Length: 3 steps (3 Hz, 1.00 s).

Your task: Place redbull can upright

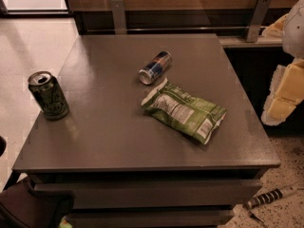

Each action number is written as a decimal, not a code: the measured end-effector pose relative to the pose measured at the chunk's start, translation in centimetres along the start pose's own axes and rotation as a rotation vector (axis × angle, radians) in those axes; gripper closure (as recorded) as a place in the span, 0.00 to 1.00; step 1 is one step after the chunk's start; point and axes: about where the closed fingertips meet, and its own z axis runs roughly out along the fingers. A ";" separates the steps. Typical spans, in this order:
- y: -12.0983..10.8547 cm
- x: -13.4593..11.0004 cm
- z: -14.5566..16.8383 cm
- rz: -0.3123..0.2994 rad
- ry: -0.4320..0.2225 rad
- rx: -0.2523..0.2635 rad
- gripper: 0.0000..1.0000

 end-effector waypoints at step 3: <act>-3.3 -0.5 0.7 0.056 -0.004 -0.080 0.00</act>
Offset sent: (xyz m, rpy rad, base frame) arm 0.0192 -0.0040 0.0098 0.0010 0.0586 0.0057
